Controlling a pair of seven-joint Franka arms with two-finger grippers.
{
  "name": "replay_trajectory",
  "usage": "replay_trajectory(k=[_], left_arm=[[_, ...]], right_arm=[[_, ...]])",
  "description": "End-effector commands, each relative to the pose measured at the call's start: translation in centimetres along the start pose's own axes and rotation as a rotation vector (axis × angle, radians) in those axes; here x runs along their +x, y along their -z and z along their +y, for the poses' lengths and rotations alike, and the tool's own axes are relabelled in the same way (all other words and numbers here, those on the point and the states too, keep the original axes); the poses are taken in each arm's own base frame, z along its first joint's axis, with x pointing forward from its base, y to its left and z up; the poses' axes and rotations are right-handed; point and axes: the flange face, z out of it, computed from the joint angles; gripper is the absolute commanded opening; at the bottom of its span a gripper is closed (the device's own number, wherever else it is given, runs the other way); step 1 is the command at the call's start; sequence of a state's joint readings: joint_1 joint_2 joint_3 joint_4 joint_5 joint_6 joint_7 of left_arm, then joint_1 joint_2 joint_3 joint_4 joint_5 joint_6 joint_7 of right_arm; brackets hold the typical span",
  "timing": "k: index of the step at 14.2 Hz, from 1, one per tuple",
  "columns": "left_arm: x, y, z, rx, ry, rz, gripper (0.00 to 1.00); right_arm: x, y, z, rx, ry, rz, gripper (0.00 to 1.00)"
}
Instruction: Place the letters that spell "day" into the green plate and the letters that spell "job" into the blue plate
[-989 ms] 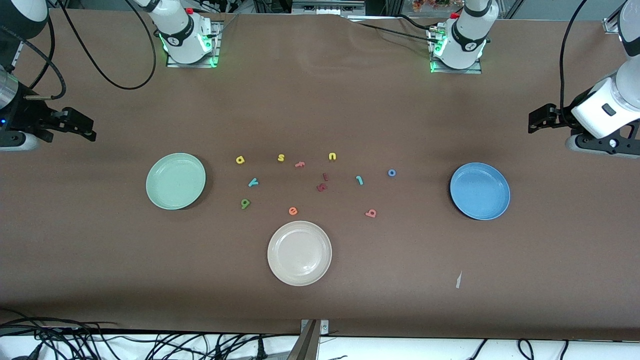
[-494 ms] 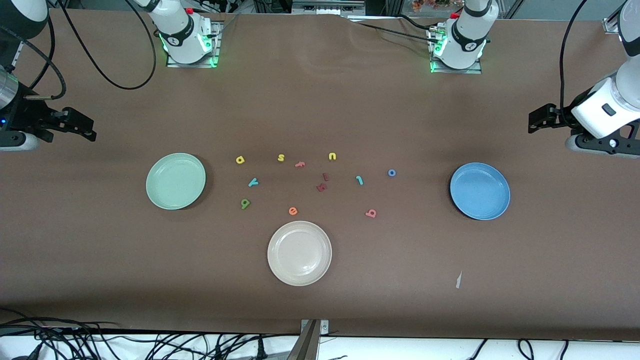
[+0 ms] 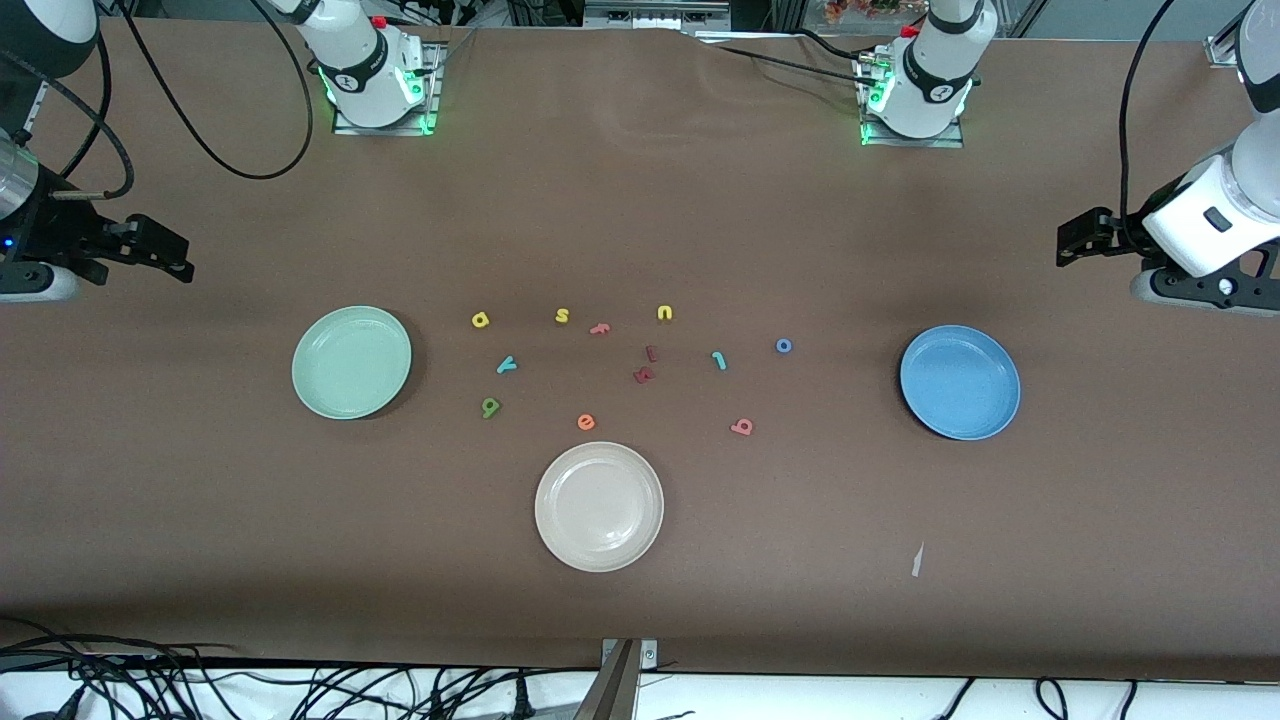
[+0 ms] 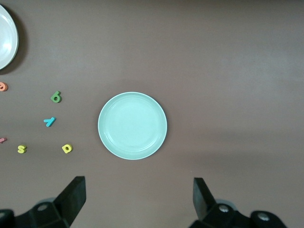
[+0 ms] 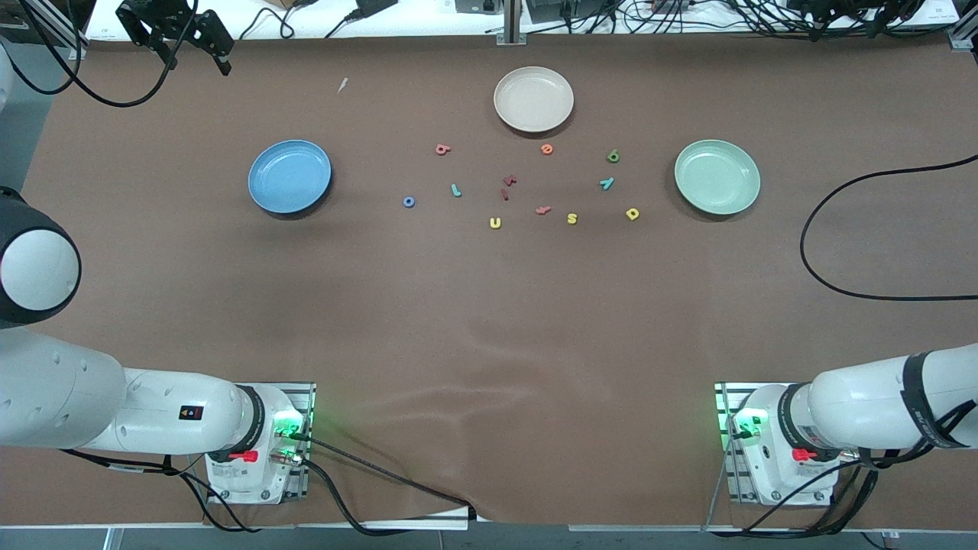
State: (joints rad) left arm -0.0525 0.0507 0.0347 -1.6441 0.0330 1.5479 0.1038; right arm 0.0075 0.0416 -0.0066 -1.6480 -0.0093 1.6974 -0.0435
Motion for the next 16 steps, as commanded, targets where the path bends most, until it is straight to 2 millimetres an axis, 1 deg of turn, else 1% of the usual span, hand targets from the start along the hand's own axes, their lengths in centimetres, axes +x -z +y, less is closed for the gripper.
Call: replay_trajectory(k=[1, 2, 3, 7, 9, 11, 12, 16], left_arm=[[0.1, 0.6, -0.2, 0.016, -0.006, 0.013, 1.0], [0.1, 0.5, -0.2, 0.014, -0.007, 0.012, 1.0], [0.1, 0.5, -0.2, 0.014, -0.005, 0.012, 1.0], [0.1, 0.5, -0.2, 0.014, -0.004, 0.012, 1.0], [0.1, 0.4, -0.1, 0.014, -0.005, 0.01, 1.0], [0.1, 0.6, -0.3, 0.019, -0.003, 0.014, 1.0], [0.1, 0.6, -0.3, 0.019, -0.003, 0.014, 1.0], [0.2, 0.4, -0.1, 0.011, -0.004, 0.012, 1.0]], right_arm=[[0.3, 0.1, -2.1, 0.015, 0.022, 0.01, 1.0], [0.5, 0.1, -2.9, 0.019, 0.037, 0.016, 1.0], [0.7, -0.3, -3.2, 0.016, 0.044, 0.019, 1.0], [0.9, -0.5, -3.1, 0.018, 0.039, 0.017, 1.0], [1.0, -1.0, -3.5, 0.02, 0.054, 0.008, 1.0], [0.7, -0.9, -3.7, 0.02, 0.063, -0.004, 1.0], [0.7, -1.1, -3.4, 0.022, 0.059, -0.011, 1.0], [0.4, -1.2, -4.6, 0.028, 0.069, -0.024, 1.0]])
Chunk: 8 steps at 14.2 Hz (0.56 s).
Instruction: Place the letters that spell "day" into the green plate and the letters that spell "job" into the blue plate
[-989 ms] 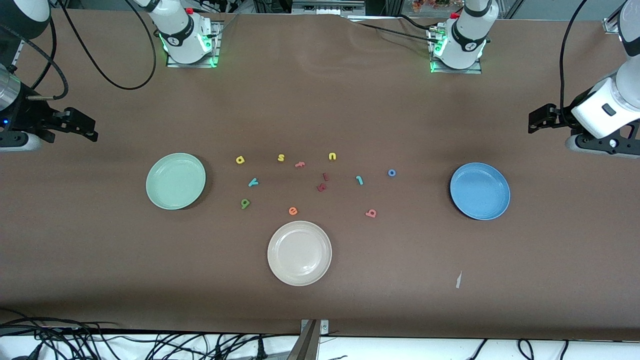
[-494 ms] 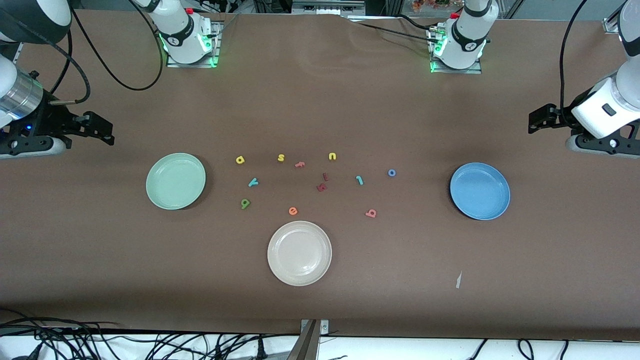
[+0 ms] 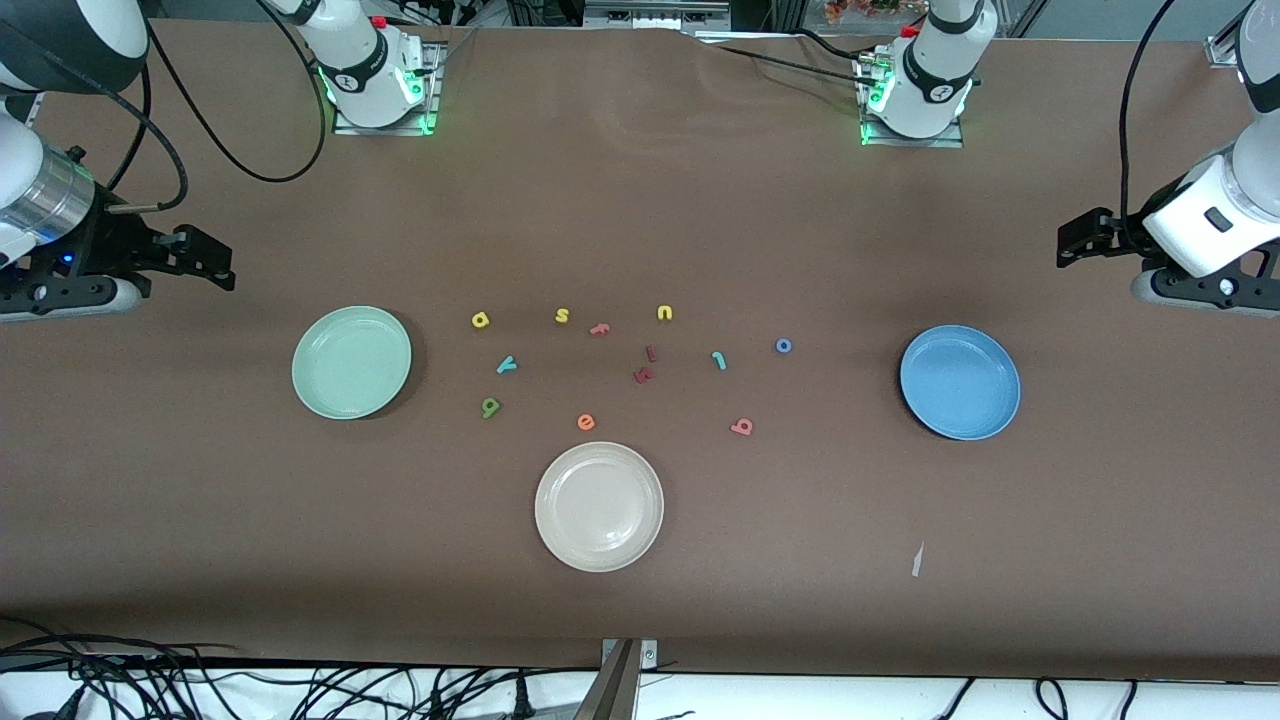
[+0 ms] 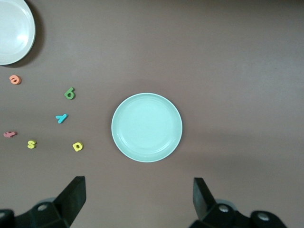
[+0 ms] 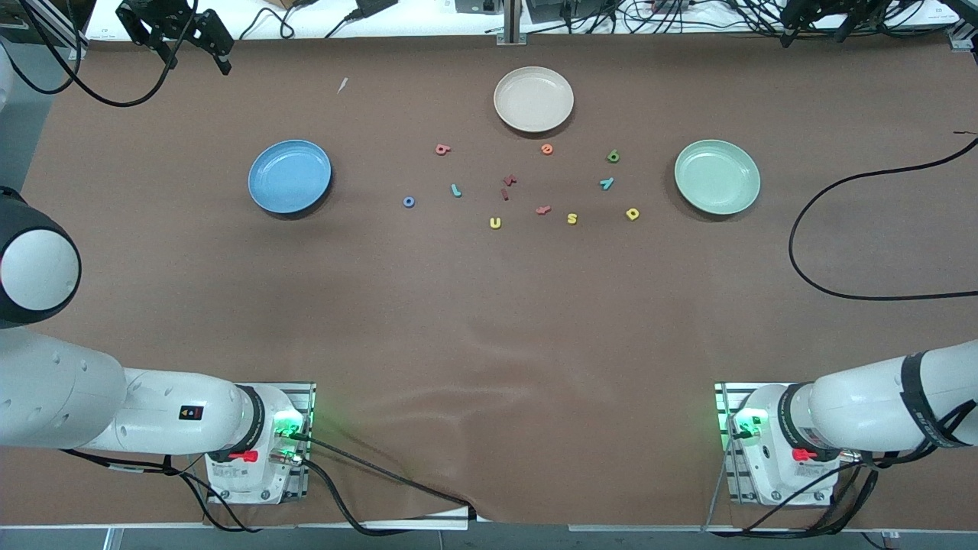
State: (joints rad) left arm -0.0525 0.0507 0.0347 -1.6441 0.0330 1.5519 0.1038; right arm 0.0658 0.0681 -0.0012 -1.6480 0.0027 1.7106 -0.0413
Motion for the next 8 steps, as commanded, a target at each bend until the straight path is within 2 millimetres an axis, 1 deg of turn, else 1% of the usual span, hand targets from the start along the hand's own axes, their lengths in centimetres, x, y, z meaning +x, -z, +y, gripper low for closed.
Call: replay_trajectory(k=[1, 3, 4, 6, 8], left_arm=[[0.2, 0.5, -0.1, 0.01, -0.004, 0.01, 1.0], [0.2, 0.3, 0.3, 0.007, 0.015, 0.008, 1.0], [0.2, 0.3, 0.4, 0.009, 0.013, 0.006, 1.0], [0.1, 0.4, -0.1, 0.008, 0.013, 0.009, 1.0], [0.1, 0.5, -0.1, 0.008, 0.013, 0.01, 1.0]], right_arm=[[-0.4, 0.0, -0.9, 0.018, 0.01, -0.024, 1.0], [-0.6, -0.2, -0.9, 0.019, 0.013, -0.038, 1.0], [-0.7, -0.3, -1.3, 0.019, 0.021, -0.049, 1.0], [-0.8, -0.4, -1.3, 0.02, 0.024, -0.061, 1.0], [-0.9, -0.5, -2.3, 0.02, 0.033, -0.069, 1.0]])
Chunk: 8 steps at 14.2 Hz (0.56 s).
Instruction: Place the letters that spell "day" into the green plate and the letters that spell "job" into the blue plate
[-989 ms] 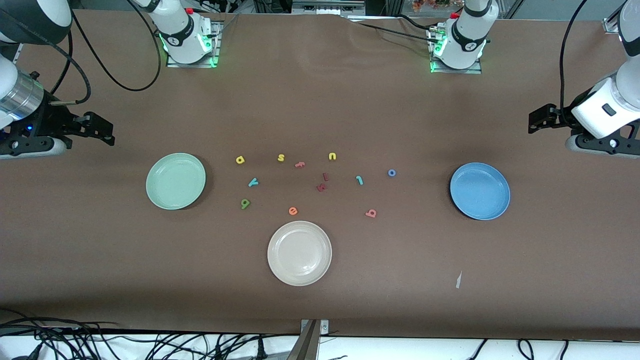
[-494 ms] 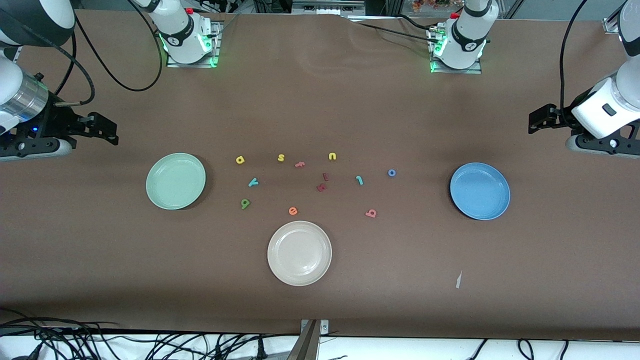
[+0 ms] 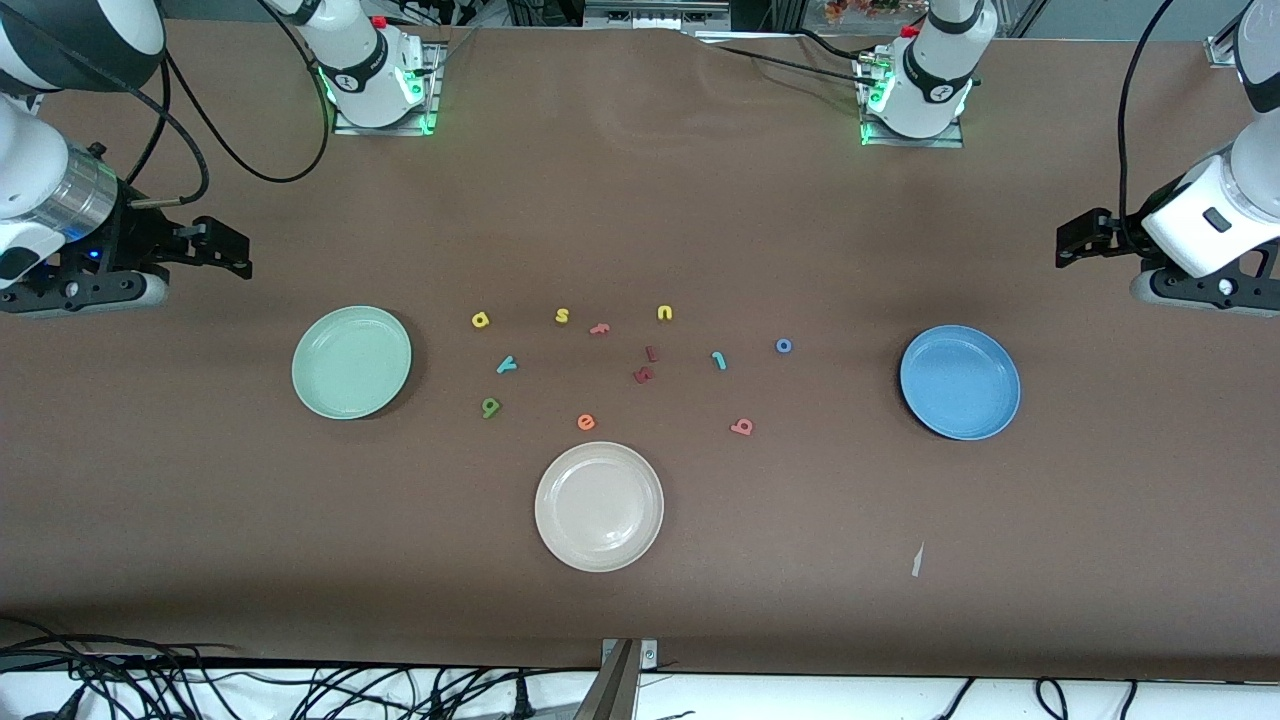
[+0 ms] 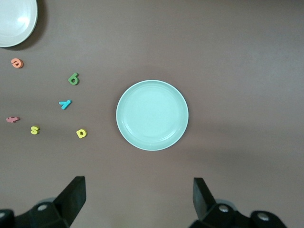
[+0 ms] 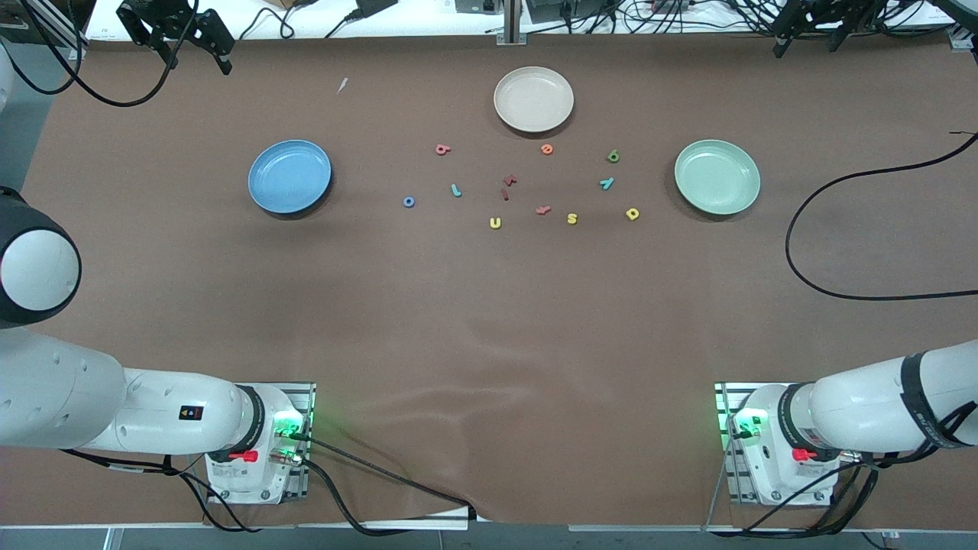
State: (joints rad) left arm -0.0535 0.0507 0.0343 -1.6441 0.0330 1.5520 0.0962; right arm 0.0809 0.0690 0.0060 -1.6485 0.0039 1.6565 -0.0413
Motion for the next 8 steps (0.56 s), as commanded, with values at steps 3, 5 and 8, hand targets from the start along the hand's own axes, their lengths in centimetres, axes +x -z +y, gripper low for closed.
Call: replay_trajectory(k=[3, 5, 8], left_arm=[[0.3, 0.4, 0.0, 0.007, 0.014, 0.018, 1.0], [0.3, 0.4, 0.1, 0.008, 0.013, 0.02, 1.0], [0.2, 0.5, -0.2, 0.009, 0.005, 0.021, 1.0]], right_arm=[[-0.7, 0.3, -2.3, 0.015, 0.029, -0.026, 1.0], [-0.7, 0.1, -2.3, 0.016, 0.029, -0.032, 1.0], [-1.1, -1.4, -2.3, 0.023, 0.033, -0.096, 1.0]])
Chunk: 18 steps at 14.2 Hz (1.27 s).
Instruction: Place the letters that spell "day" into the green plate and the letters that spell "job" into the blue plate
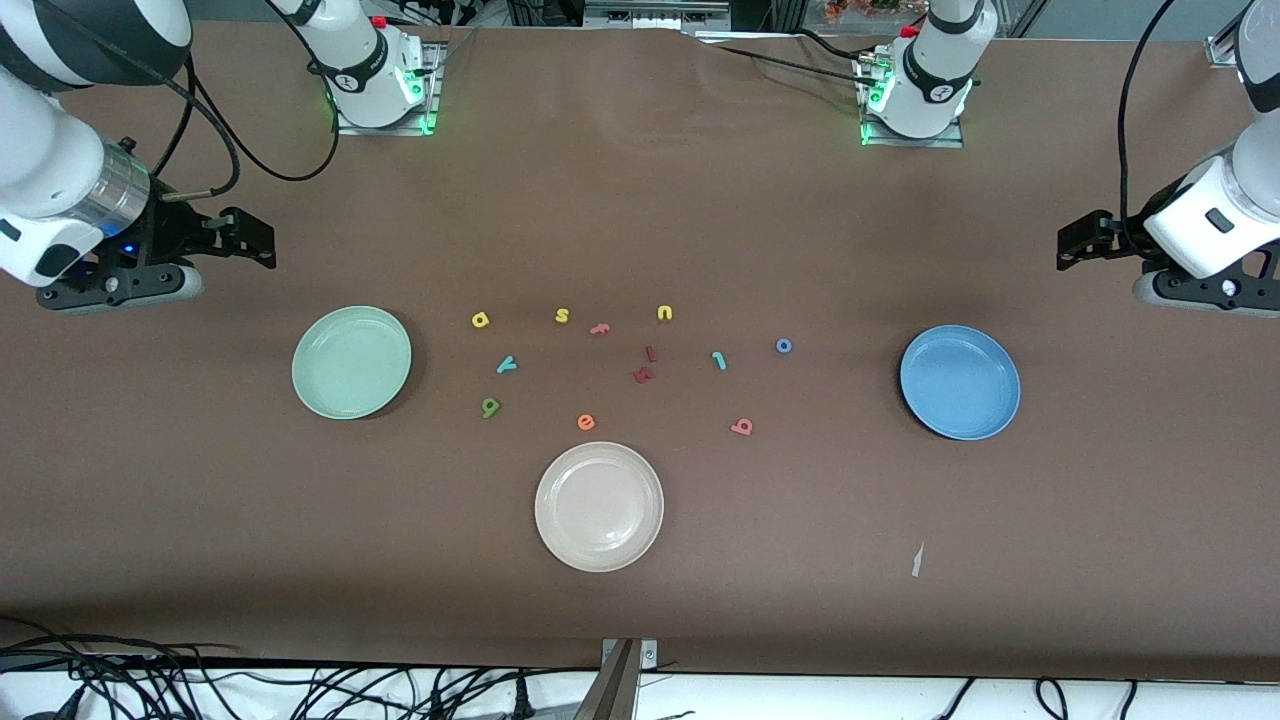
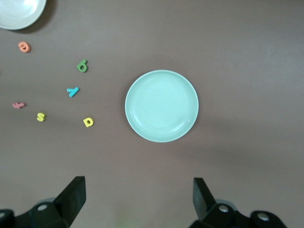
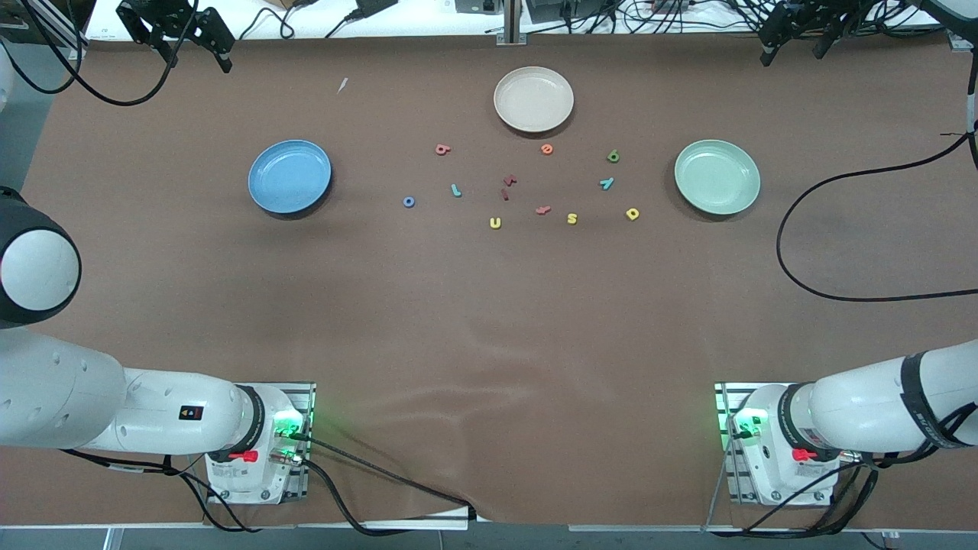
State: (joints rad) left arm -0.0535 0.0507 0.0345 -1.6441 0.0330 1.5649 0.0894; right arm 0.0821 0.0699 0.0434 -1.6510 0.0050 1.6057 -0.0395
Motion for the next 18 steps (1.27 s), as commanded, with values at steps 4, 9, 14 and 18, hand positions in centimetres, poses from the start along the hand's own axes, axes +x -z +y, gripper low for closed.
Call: replay_trajectory(k=[4, 9, 14, 18], left_arm=[[0.1, 0.4, -0.3, 0.006, 0.0, 0.01, 1.0], [0.1, 0.4, -0.2, 0.007, -0.002, 0.01, 1.0], [0.1, 0.4, -0.2, 0.008, 0.006, 0.011, 1.0], [0.1, 0.5, -0.2, 0.008, -0.002, 0.011, 1.0]], right_arm=[[-0.8, -0.6, 0.0, 0.021, -0.006, -0.039, 1.0], [-0.6, -0.7, 0.6, 0.012, -0.018, -0.028, 1.0], [0.0, -2.8, 1.2, 0.009, -0.032, -0.09, 1.0], [0.6, -4.6, 1.8, 0.029, -0.066, -0.135, 1.0]])
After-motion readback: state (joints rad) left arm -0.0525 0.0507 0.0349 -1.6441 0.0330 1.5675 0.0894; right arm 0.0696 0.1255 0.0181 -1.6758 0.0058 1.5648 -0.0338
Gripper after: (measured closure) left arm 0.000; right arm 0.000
